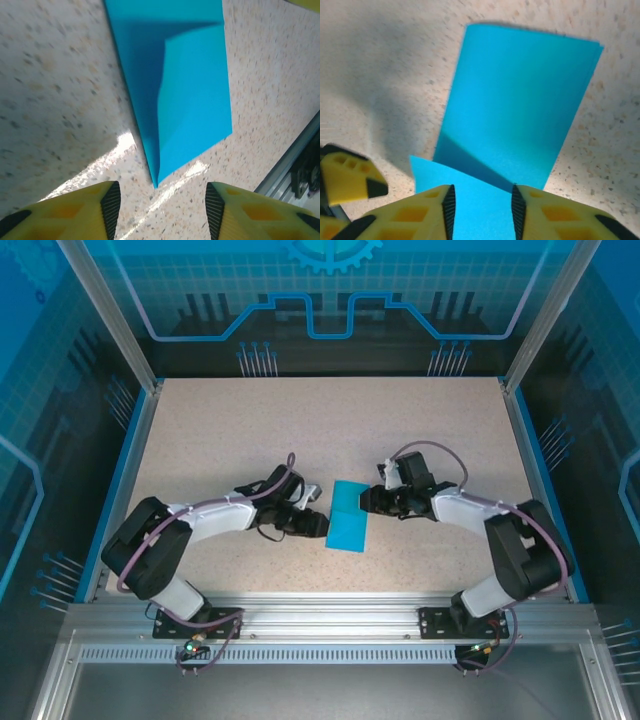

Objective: Fold a paper plane with a square sheet of paper (fold left side to right side)
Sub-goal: Fold the triangle a second time at the center of the table, then turn over the paper at the center of the table.

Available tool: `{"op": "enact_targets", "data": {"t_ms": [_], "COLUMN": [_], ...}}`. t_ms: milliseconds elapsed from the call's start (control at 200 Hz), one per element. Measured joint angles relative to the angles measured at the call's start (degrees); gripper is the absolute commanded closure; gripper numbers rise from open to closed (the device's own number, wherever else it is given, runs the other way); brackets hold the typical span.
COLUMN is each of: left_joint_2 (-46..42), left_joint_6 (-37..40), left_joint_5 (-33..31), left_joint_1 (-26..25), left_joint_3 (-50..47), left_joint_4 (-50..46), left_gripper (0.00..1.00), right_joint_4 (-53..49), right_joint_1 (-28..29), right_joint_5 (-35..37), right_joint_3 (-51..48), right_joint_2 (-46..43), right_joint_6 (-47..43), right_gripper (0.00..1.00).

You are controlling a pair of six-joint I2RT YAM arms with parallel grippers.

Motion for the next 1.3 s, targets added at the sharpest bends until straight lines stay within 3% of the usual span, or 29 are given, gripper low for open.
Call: {"op": "enact_targets", "data": {"t_ms": [285, 495, 725, 1296], "left_joint_2": [8.26, 12.59, 13.49, 9.31], "left_joint_6": [0.13, 0.66, 0.85, 1.36], "left_joint_5": [2.67, 3.54, 3.8, 1.92], "left_joint_1": [0.85, 0.85, 0.85, 0.85], "left_joint_3": [6.86, 9.18, 9.51, 6.08], "left_joint_4": [3.08, 4.31, 6.32, 8.44], "left_gripper": [0.45, 0.67, 0.91, 0.89], "right_joint_4": [-1.68, -3.08, -3.34, 4.44], "right_joint_1": [-1.44, -1.46, -1.2, 2.47], "right_joint_5": [0.42, -1.6, -4.33, -8.31], "right_joint_3": [-6.32, -10.08, -10.58, -7.91], "right_joint_2": [-11.19, -16.76, -16.44, -3.98], "right_joint_6": [-0.72, -0.2, 0.42, 7.34], "right_gripper": [0.34, 0.32, 0.31, 0.35]}}
